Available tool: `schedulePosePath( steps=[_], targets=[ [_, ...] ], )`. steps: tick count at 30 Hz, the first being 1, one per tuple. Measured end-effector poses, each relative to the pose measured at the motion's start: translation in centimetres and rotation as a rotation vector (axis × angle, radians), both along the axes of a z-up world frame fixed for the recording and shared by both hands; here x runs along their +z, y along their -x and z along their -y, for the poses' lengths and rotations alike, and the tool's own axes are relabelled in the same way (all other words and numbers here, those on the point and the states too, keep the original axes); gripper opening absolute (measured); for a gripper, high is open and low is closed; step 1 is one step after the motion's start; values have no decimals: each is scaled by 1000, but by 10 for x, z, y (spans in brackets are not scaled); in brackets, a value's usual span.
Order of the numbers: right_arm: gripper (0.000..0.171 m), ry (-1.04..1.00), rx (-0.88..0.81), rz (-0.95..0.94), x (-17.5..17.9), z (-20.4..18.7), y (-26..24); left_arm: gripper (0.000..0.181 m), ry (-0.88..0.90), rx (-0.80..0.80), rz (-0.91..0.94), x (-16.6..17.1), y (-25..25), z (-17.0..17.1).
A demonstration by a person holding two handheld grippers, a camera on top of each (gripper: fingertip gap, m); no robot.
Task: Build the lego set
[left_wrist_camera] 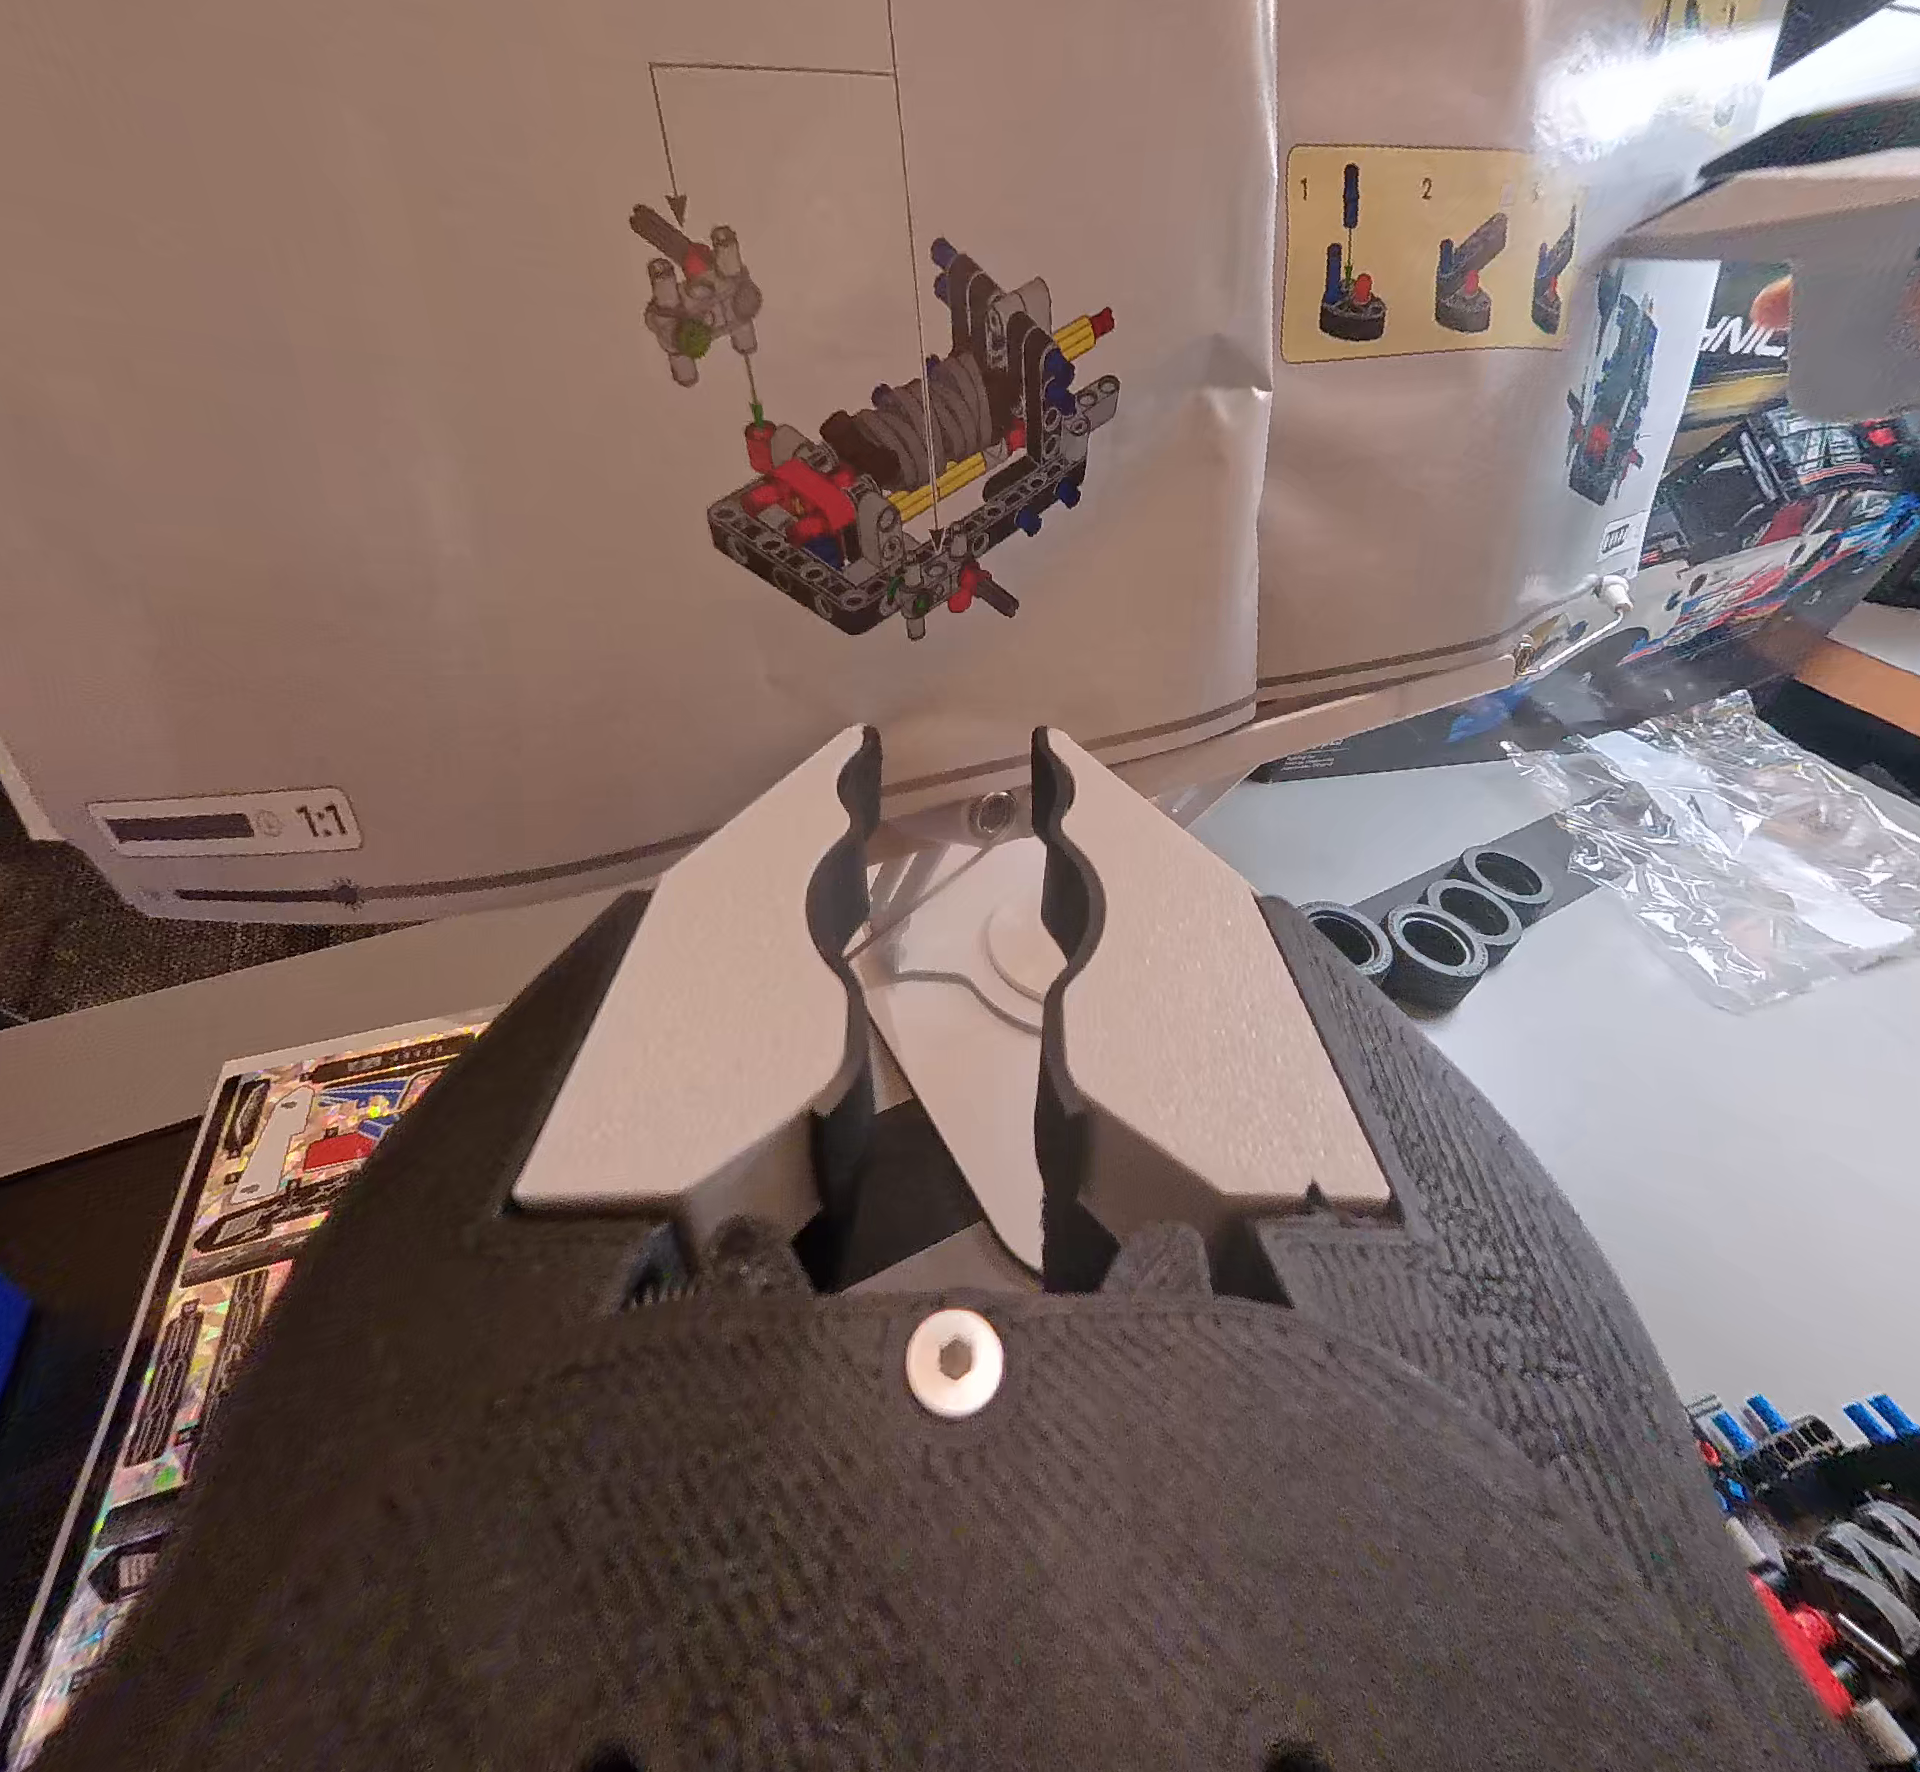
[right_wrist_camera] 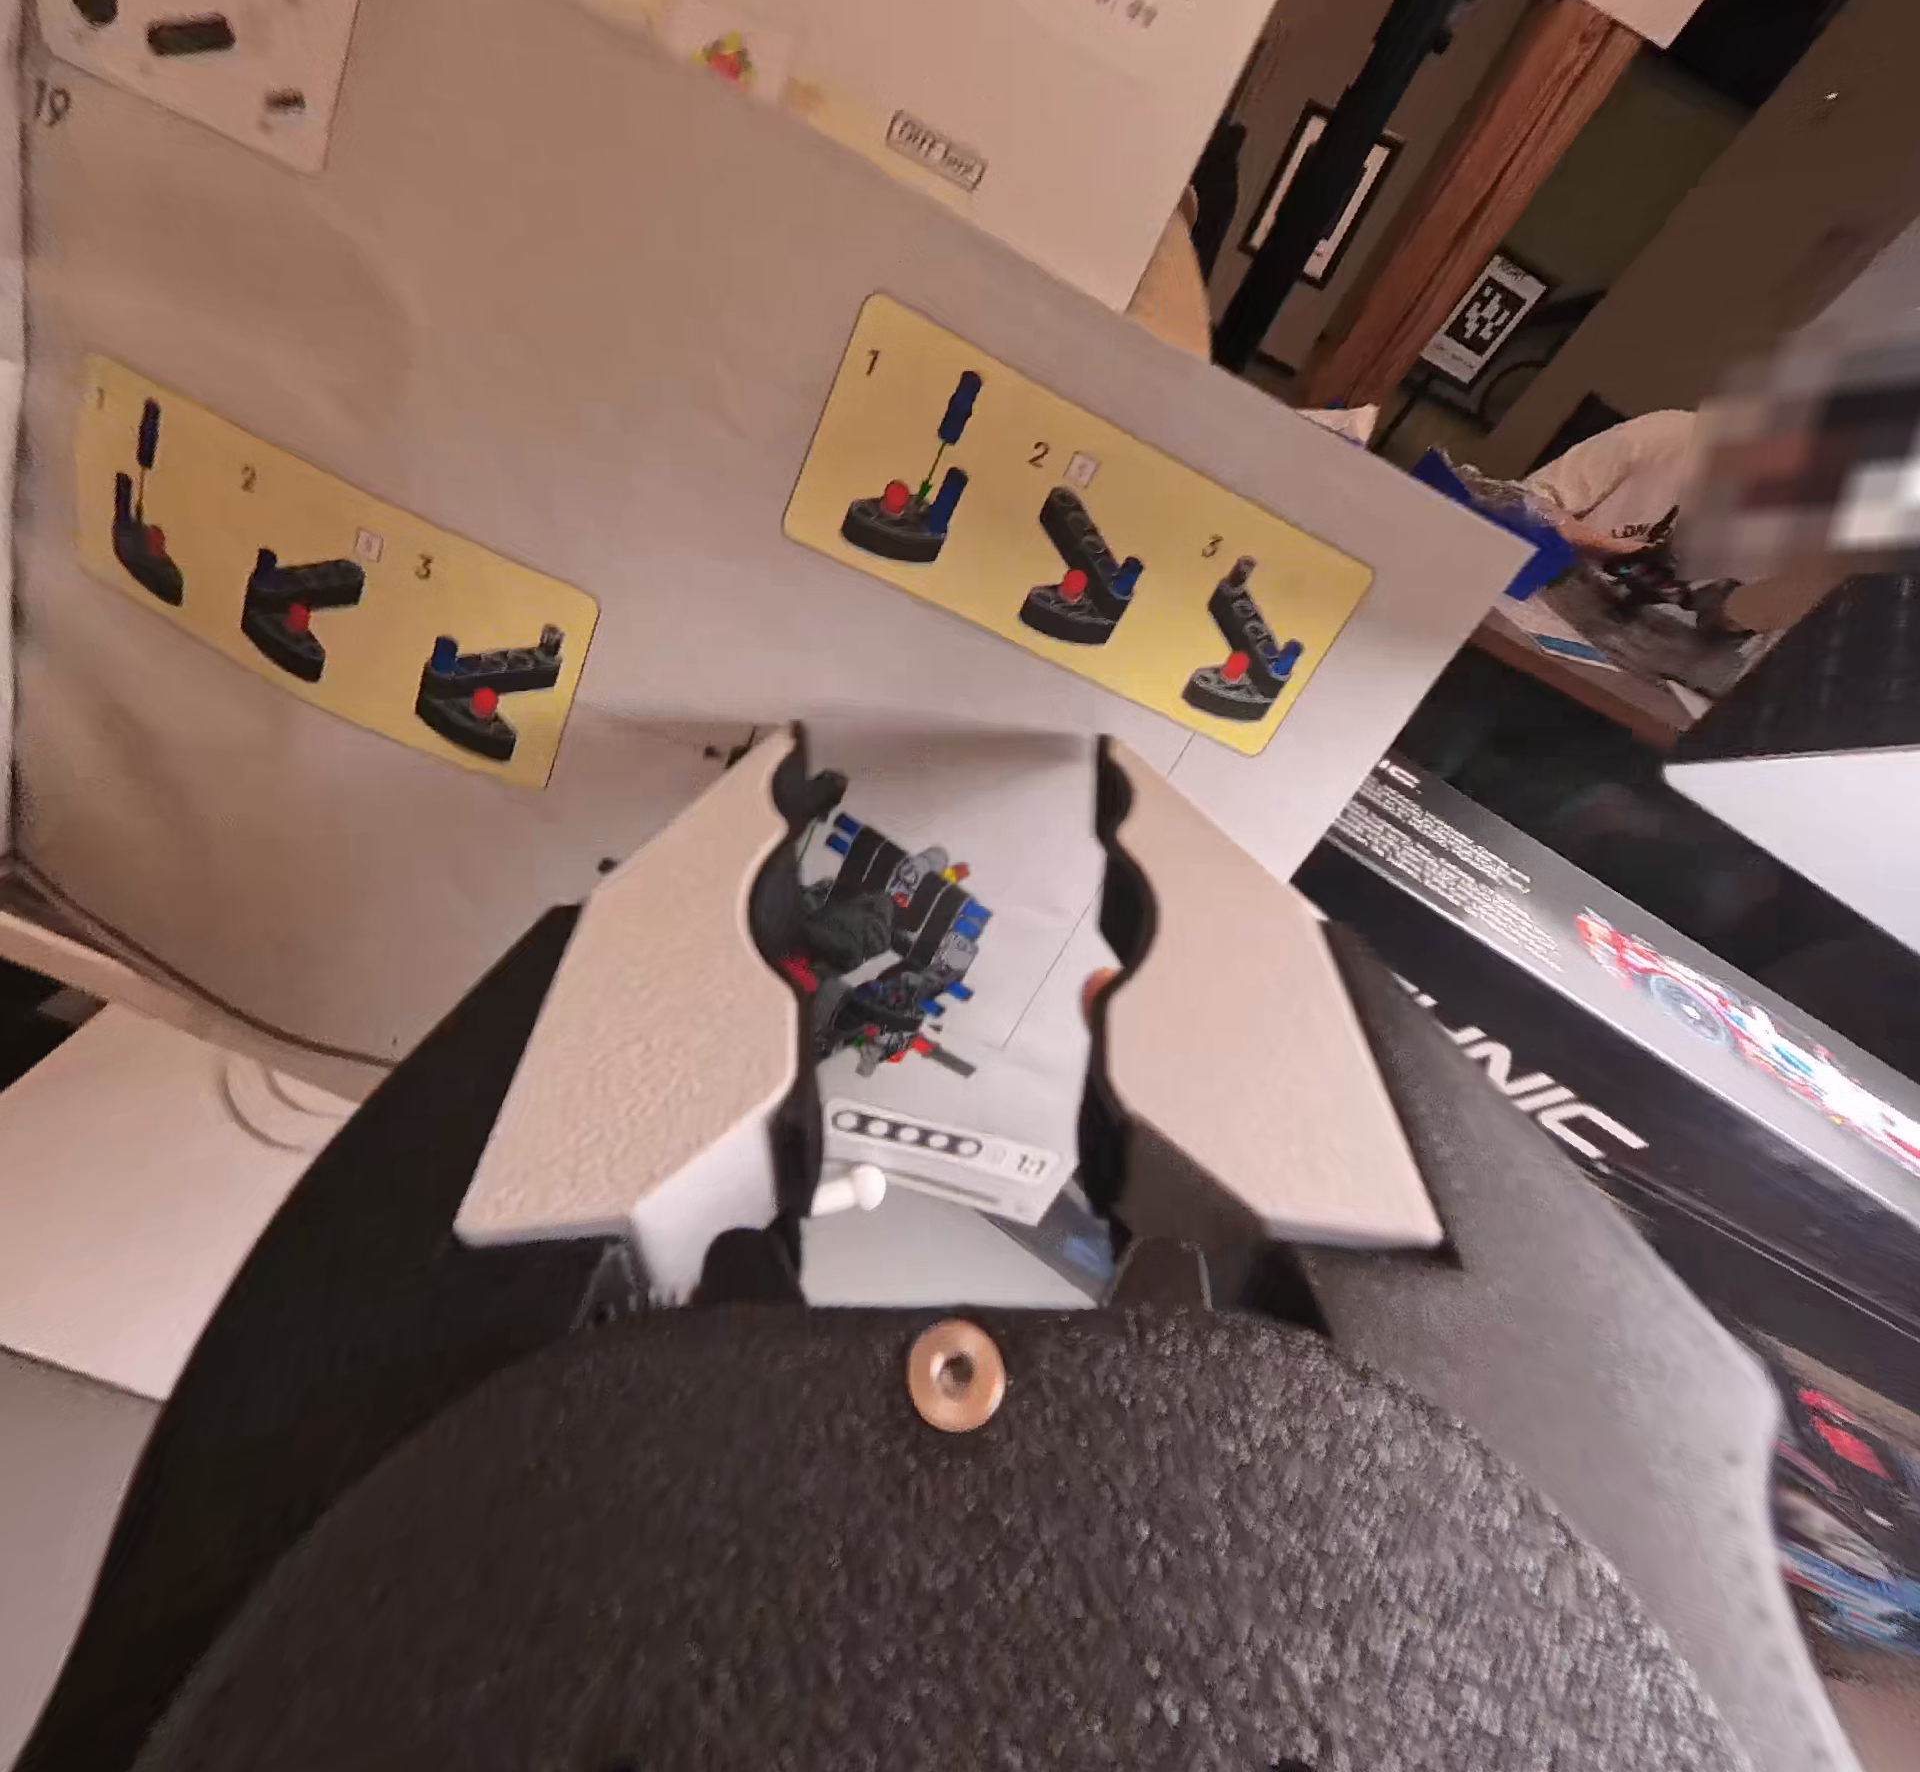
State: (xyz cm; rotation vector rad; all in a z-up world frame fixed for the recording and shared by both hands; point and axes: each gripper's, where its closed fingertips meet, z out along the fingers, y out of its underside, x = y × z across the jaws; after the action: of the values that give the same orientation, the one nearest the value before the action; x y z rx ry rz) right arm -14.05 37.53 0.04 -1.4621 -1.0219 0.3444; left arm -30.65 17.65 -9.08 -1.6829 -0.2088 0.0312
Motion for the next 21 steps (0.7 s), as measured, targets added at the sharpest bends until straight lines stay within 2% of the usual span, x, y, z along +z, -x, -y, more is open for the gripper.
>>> schedulePosePath(
  steps=[2,3,6,9,11,17,21],
  targets=[
    [97,71,32,-76,9,-4,3,27,5,-2,-6,0,0,1],
    [112,106,37,-78,9,-8,4,26,9,-2,-10,-1,1,1],
    [129,201,80,-66,2,-16,12,26,15,-7,-15,-2,3,1],
    [132,253,142,-53,-2,-16,20,26,16,-10,-15,-2,3,1],
    [125,251,171,-47,-2,-13,24,26,16,-10,-22,-2,4,0],
    [81,100,112,-59,9,-7,16,26,4,-5,-18,-1,6,-1],
    [29,-55,103,-43,15,2,7,26,9,-2,-26,-2,4,-1]
  ],
)
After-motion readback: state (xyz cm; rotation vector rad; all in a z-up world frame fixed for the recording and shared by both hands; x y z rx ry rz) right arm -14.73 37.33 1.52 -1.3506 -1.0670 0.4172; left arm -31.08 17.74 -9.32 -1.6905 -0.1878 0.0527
